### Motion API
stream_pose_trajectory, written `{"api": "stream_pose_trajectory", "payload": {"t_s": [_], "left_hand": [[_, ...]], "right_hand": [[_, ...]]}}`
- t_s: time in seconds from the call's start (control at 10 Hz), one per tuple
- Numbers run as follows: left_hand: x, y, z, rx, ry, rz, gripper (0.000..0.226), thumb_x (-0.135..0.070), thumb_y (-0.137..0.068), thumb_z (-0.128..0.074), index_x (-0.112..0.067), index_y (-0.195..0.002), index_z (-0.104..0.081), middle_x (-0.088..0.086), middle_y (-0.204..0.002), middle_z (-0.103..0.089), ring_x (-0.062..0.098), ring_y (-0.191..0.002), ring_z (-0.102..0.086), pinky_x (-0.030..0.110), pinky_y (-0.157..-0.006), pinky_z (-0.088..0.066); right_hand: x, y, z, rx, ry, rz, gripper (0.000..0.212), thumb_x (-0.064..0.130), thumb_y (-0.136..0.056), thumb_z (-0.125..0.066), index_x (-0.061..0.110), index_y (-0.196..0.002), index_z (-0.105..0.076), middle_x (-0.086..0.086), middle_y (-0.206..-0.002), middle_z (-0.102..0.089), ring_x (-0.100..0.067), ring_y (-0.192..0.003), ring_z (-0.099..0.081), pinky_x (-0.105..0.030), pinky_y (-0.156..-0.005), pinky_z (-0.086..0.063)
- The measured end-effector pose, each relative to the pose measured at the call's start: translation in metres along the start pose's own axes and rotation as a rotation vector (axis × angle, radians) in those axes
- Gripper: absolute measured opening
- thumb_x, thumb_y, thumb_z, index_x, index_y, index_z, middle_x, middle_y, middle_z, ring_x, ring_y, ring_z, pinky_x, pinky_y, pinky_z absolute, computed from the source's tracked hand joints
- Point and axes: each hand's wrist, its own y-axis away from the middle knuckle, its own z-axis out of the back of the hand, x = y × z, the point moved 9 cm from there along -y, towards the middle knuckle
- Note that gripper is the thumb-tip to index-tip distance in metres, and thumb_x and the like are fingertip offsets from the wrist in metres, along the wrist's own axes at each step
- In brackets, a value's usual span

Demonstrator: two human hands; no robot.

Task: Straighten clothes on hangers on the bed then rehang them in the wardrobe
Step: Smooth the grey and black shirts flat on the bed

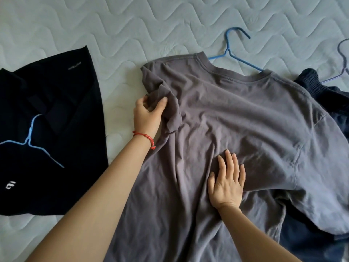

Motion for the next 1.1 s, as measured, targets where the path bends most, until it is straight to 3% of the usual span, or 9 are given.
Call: {"api": "stream_pose_trajectory", "payload": {"t_s": [0.2, 0.3, 0.4, 0.5, 0.6, 0.7, 0.9, 1.0, 1.1], "left_hand": [[-0.001, 0.002, 0.0, 0.001, -0.139, -0.097, 0.009, -0.017, -0.076, -0.069, -0.013, -0.083, -0.068, -0.008, -0.063, -0.057, 0.016, -0.065, -0.061, 0.041, -0.077, -0.057], [0.004, 0.01, -0.002, 0.042, -0.066, -0.059, 0.015, -0.011, -0.08, -0.065, -0.018, -0.067, -0.062, -0.001, -0.062, -0.061, 0.007, -0.052, -0.062, 0.034, -0.065, -0.057], [0.006, 0.014, -0.005, 0.05, -0.067, -0.042, 0.012, -0.025, -0.075, -0.071, -0.015, -0.078, -0.067, 0.005, -0.072, -0.066, 0.024, -0.073, -0.068, 0.039, -0.075, -0.057], [0.013, 0.01, -0.014, 0.097, -0.022, 0.083, 0.022, -0.031, -0.069, -0.075, -0.012, -0.077, -0.066, 0.004, -0.069, -0.069, 0.026, -0.073, -0.068, 0.041, -0.079, -0.057], [0.014, 0.011, -0.02, 0.149, 0.054, 0.139, 0.012, -0.014, -0.077, -0.07, -0.005, -0.071, -0.066, -0.009, -0.037, -0.059, 0.007, -0.042, -0.058, 0.028, -0.062, -0.055], [0.011, 0.016, 0.003, 0.085, 0.182, 0.147, 0.022, -0.006, -0.082, -0.064, -0.012, -0.062, -0.057, -0.002, -0.048, -0.059, 0.0, -0.031, -0.051, 0.015, -0.044, -0.048], [0.058, 0.057, 0.127, -0.217, 0.207, 0.175, 0.018, -0.004, -0.085, -0.059, -0.011, -0.069, -0.056, -0.001, -0.047, -0.058, 0.002, -0.035, -0.056, 0.012, -0.041, -0.047], [0.099, 0.076, 0.165, -0.272, 0.07, 0.238, 0.003, -0.005, -0.087, -0.057, -0.002, -0.088, -0.057, 0.007, -0.064, -0.055, -0.002, -0.039, -0.058, 0.01, -0.042, -0.047], [0.124, 0.074, 0.175, -0.219, -0.059, 0.268, 0.015, -0.006, -0.087, -0.058, 0.006, -0.095, -0.06, 0.004, -0.067, -0.057, 0.007, -0.056, -0.061, 0.02, -0.057, -0.051]], "right_hand": [[0.0, 0.001, -0.001, -0.003, 0.005, 0.005, 0.053, 0.032, -0.078, -0.038, 0.011, -0.126, -0.043, -0.014, -0.143, -0.043, -0.026, -0.134, -0.027, -0.037, -0.114, -0.004], [0.0, 0.001, -0.001, -0.001, 0.005, 0.009, 0.053, 0.033, -0.079, -0.038, 0.011, -0.126, -0.043, -0.013, -0.143, -0.043, -0.026, -0.134, -0.026, -0.037, -0.114, -0.004], [-0.001, 0.002, -0.001, 0.002, 0.004, -0.002, 0.052, 0.033, -0.08, -0.037, 0.013, -0.128, -0.04, -0.012, -0.144, -0.041, -0.025, -0.135, -0.025, -0.036, -0.114, -0.003], [-0.001, 0.002, 0.0, -0.003, 0.0, -0.002, 0.052, 0.034, -0.08, -0.036, 0.013, -0.128, -0.039, -0.012, -0.145, -0.041, -0.024, -0.136, -0.024, -0.035, -0.114, -0.002], [0.0, 0.002, 0.0, -0.001, -0.003, -0.001, 0.052, 0.034, -0.08, -0.036, 0.013, -0.128, -0.04, -0.012, -0.145, -0.041, -0.024, -0.136, -0.024, -0.034, -0.114, -0.001], [-0.001, 0.002, 0.0, -0.001, -0.011, 0.0, 0.053, 0.034, -0.08, -0.036, 0.012, -0.128, -0.042, -0.012, -0.145, -0.041, -0.024, -0.136, -0.024, -0.034, -0.114, -0.001], [0.0, 0.002, 0.001, 0.013, -0.025, -0.004, 0.053, 0.035, -0.081, -0.035, 0.012, -0.128, -0.041, -0.012, -0.146, -0.04, -0.024, -0.136, -0.023, -0.034, -0.115, 0.0], [0.0, 0.003, 0.001, 0.018, -0.019, -0.005, 0.053, 0.035, -0.081, -0.034, 0.011, -0.128, -0.041, -0.012, -0.146, -0.04, -0.024, -0.136, -0.023, -0.034, -0.115, 0.001], [0.0, 0.003, 0.002, 0.01, -0.021, -0.004, 0.053, 0.034, -0.081, -0.034, 0.01, -0.127, -0.042, -0.013, -0.145, -0.039, -0.025, -0.136, -0.023, -0.034, -0.115, 0.0]]}}
